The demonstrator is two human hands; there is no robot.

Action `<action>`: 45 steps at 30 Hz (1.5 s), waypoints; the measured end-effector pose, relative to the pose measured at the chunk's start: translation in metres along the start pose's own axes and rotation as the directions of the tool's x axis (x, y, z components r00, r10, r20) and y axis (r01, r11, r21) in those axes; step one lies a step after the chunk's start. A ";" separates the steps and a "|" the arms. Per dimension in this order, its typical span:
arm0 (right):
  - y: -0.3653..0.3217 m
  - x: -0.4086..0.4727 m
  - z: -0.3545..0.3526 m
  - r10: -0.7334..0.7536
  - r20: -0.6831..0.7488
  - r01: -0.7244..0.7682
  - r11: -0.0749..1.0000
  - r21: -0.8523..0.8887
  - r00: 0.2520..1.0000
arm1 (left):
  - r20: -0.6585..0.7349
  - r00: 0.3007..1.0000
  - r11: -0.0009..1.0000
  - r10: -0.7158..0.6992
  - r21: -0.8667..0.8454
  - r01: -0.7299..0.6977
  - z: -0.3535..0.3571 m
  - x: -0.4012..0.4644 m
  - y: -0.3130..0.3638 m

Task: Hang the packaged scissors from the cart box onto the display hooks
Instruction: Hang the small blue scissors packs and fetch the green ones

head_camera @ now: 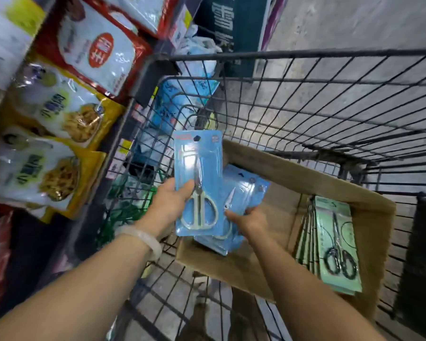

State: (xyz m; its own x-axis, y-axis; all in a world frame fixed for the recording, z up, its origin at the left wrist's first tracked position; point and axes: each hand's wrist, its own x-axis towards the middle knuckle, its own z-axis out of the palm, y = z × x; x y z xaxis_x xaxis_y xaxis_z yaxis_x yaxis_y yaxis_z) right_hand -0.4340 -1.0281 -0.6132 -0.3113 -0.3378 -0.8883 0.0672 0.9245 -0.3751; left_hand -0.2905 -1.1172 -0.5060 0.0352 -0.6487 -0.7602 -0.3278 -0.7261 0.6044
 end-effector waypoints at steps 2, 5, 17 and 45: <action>-0.002 -0.003 -0.005 0.061 0.017 -0.062 0.993 0.099 0.998 | -0.008 1.000 1.000 -0.008 -0.003 0.008 -0.004 0.000 -0.005; 0.001 -0.003 -0.013 0.098 0.038 -0.104 0.970 0.222 0.994 | -0.040 0.999 1.000 -0.020 -0.012 0.020 -0.005 -0.005 -0.007; 0.003 -0.088 -0.071 -0.132 0.201 0.068 0.953 0.295 0.971 | -0.044 0.999 0.980 -0.030 -0.196 0.020 -0.005 -0.069 0.017; 0.100 -0.500 0.190 -0.425 0.860 0.804 0.594 0.030 0.281 | -0.711 0.691 0.551 -0.125 -0.629 -0.548 -0.273 -0.484 -0.269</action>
State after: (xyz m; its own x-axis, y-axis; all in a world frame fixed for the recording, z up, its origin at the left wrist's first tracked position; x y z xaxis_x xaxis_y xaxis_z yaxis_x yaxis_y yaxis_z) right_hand -0.0917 -0.8002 -0.2567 0.6995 -0.6396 -0.3188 -0.1820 0.2720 -0.9449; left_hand 0.0386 -0.6707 -0.2353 0.7371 -0.5196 -0.4321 0.3943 -0.1886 0.8994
